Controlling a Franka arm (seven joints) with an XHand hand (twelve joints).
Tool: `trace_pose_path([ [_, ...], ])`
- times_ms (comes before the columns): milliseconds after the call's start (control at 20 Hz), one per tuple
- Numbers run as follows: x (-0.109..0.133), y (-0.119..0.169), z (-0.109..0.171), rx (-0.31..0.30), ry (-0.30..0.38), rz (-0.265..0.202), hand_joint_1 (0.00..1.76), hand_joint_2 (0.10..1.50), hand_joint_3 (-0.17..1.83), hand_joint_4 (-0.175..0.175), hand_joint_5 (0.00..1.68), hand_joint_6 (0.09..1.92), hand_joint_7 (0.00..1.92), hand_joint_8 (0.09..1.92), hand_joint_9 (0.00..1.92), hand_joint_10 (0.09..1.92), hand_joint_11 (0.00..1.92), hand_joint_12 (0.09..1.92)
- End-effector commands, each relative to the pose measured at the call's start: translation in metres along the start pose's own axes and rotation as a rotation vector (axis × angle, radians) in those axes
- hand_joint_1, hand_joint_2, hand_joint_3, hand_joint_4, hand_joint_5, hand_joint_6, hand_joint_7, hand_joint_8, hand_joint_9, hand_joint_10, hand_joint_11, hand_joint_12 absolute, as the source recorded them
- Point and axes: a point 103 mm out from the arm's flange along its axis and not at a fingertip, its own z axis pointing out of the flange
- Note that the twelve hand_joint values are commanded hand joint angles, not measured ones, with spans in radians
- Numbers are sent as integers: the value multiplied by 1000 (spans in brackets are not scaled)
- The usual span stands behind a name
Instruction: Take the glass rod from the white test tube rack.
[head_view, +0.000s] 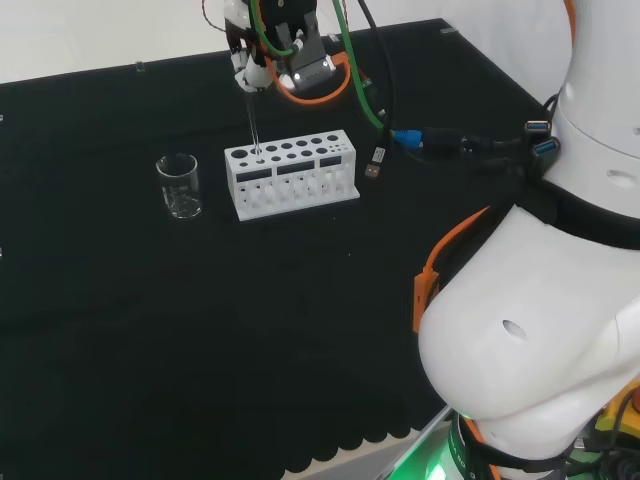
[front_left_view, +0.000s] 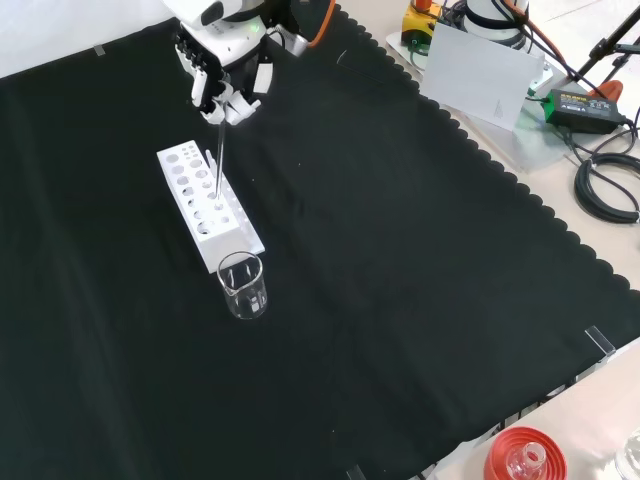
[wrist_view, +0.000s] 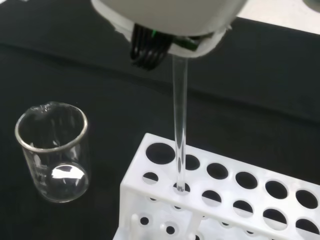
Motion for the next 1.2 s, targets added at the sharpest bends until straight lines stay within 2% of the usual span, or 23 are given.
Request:
trace_pose_path([
  [50, -1, -19, -18, -5, -23, 4, 1218, 597, 811, -175, 1231, 810, 1656, 658, 1837, 443, 1699, 701],
  [800, 6, -46, -45, -40, -24, 18, 1219, 587, 822, -175, 1238, 803, 1668, 650, 1851, 430, 1706, 704],
  [950, -1, -50, -40, -76, 14, -7, 1219, 586, 824, -175, 1239, 802, 1669, 649, 1853, 429, 1707, 704],
  [1200, 11, -58, -54, -67, -14, -7, 1219, 584, 827, -175, 1241, 801, 1671, 648, 1856, 426, 1707, 704],
])
